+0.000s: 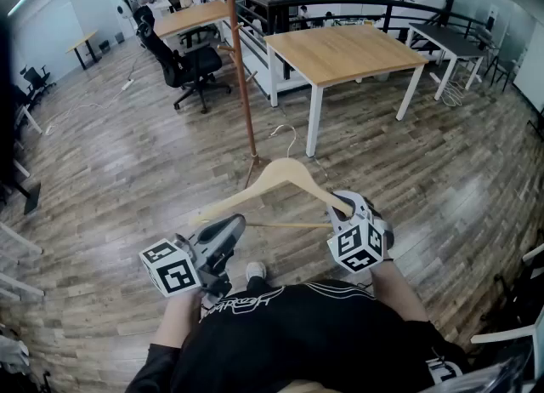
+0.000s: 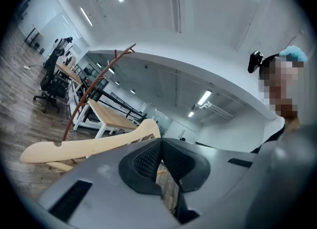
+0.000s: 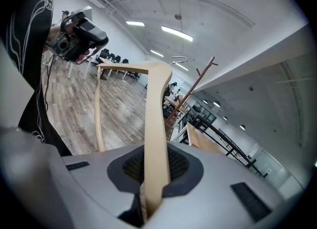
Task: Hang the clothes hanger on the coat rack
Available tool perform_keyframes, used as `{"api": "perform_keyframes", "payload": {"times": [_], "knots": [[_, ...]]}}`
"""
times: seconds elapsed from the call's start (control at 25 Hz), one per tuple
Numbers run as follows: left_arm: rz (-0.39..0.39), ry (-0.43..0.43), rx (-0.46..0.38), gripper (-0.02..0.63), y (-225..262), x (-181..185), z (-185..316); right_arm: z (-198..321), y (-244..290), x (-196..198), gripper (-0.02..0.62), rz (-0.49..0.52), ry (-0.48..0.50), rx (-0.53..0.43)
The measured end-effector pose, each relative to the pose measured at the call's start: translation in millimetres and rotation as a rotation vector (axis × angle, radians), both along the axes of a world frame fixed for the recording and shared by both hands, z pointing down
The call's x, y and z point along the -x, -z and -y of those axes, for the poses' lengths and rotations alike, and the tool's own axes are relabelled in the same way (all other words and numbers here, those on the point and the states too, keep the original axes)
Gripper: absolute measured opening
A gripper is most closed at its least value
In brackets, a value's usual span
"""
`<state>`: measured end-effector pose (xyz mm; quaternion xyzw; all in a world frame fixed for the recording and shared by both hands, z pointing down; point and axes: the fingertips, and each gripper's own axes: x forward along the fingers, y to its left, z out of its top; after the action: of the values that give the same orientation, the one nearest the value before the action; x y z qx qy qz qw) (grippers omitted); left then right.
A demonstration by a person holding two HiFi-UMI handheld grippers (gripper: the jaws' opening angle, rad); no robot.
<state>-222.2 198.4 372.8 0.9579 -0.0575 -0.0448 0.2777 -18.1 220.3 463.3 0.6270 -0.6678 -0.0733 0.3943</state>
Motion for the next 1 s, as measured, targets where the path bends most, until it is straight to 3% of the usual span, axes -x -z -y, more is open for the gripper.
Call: {"api": "perform_keyframes", "payload": {"times": [0.6,1.0], "knots": [[0.013,-0.042,0.003,0.006,2,-13,-4,-8,-2,-11,0.067,0.063,-0.04,-0.013],[0.004,-0.104,0.07,0.006,-18,-54,51,29,-22,-49,0.067,0.05,-0.099,0.026]]}}
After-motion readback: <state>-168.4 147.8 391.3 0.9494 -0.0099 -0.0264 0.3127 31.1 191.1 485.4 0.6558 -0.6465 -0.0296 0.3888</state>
